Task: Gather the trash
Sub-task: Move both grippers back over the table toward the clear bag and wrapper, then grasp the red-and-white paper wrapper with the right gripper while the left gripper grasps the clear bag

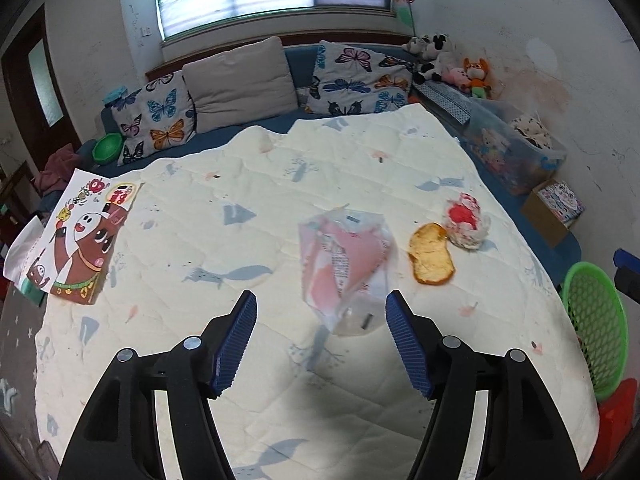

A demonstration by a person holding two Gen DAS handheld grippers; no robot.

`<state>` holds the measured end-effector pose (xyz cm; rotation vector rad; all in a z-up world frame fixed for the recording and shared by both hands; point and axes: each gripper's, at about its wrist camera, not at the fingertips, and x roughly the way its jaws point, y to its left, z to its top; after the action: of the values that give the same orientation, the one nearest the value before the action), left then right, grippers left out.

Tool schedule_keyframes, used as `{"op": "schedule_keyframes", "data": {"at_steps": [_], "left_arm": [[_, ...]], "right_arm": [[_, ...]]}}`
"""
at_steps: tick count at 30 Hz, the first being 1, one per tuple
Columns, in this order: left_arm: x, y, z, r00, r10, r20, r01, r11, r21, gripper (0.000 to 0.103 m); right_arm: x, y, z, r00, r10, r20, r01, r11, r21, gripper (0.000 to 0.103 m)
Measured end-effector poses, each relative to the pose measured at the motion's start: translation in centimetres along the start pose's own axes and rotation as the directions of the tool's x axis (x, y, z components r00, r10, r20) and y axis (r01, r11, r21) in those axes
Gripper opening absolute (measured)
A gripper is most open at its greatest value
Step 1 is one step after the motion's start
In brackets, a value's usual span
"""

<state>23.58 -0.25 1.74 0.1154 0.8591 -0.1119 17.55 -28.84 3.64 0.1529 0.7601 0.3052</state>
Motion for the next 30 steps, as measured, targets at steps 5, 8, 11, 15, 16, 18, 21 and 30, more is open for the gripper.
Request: {"op": "schedule_keyframes", "data": {"at_steps": [5, 8, 11, 15, 16, 18, 21, 30], "left_arm": [[0.8, 1.5, 0.6, 1.0, 0.006, -0.014, -0.006, 1.0, -0.023, 0.065], [1.7, 2.0, 1.0, 1.0, 0.015, -0.023, -0.016, 0.999, -0.029, 0.065], [2.5, 2.3, 1.3, 0.999, 0.013, -0.035, -0.014, 0.999, -0.034, 0.066], [3.9, 2.4, 1.5, 0.999, 0.005, -0.051, -0.006, 1.0, -0.03, 0.067], [4.3, 2.4, 1.5, 0.998, -0.001, -0.055, -0.001, 1.0, -0.03, 0.067], [5.0, 2.3, 1.4, 0.998, -0.006, -0.064, 0.004, 1.0, -0.027, 0.067], [6.0, 2.3, 1.4, 0.997, -0.018, -0.078, 0.016, 0.999, -0.028, 0.071], [8.2, 1.6, 1.3, 0.995, -0.041, -0.093, 0.04, 0.999, -0.014, 0.078]], "right_arm": [[3.8, 1.5, 1.9, 1.0, 0.006, -0.024, -0.007, 0.999, -0.044, 0.076], [6.2, 1.7, 2.5, 0.999, 0.003, -0.045, -0.006, 0.999, -0.047, 0.076], [9.0, 1.7, 3.0, 0.998, 0.001, -0.067, -0.004, 0.999, -0.048, 0.076], [12.1, 1.5, 3.2, 0.995, -0.003, -0.099, -0.002, 0.999, -0.05, 0.073], [12.6, 1.6, 3.2, 0.994, 0.0, -0.105, -0.005, 0.999, -0.051, 0.073], [13.6, 1.6, 3.3, 0.994, -0.01, -0.111, 0.004, 0.999, -0.053, 0.072], [15.0, 1.5, 3.5, 0.993, -0.013, -0.114, 0.009, 0.999, -0.037, 0.071], [17.6, 1.2, 3.6, 0.989, -0.026, -0.149, 0.02, 0.999, -0.042, 0.058]]}}
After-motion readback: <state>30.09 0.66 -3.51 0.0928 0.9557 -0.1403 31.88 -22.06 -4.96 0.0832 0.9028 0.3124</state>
